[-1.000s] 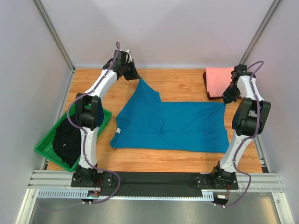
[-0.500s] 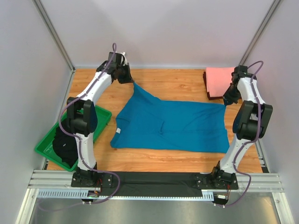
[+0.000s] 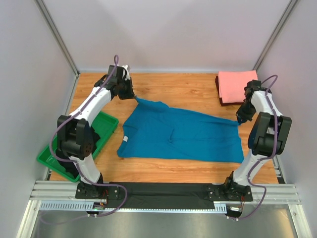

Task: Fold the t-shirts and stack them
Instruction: Fold the tshirt

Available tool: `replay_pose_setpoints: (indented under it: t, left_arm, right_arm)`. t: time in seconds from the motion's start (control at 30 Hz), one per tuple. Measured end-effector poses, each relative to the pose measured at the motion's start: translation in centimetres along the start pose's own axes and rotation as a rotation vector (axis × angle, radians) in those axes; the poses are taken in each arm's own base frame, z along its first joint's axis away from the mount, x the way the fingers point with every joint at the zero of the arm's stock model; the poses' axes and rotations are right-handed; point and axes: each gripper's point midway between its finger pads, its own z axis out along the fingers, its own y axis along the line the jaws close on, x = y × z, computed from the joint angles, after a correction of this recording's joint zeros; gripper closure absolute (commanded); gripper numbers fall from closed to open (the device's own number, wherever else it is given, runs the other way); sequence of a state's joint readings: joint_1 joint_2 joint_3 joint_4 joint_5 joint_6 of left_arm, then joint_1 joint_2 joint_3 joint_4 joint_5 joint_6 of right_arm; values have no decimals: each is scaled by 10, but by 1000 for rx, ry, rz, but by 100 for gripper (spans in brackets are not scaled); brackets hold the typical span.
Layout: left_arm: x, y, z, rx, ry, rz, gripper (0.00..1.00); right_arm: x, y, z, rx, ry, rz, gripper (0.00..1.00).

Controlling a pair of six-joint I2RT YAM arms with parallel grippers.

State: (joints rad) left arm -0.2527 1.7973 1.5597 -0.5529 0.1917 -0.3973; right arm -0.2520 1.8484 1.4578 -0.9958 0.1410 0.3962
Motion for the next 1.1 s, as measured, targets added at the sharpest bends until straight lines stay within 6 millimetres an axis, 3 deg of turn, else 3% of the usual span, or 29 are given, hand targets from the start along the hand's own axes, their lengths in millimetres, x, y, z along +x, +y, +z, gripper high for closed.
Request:
replay_pose_setpoints:
  t: [0.17,0.4,0.6,0.93,1.1]
  left_arm:
    - [30,12,-7,-30,45,-10,100]
    - [53,18,-27,-51,58,-14,100]
    - [63,21,-33,-53,67,-17,100]
    - [119,35,-27,-87,194,-39,100]
    - [122,32,-37,-83,186,-35,100]
  right_arm:
    - [21,-14,7,37,38,-1,100]
    - [26,-30,9,52,47,36,100]
    - [32,-32,13,58,62,40,100]
    - [43,-35,21,66,85,52,100]
    - [42,-34,22,64,80,57,98]
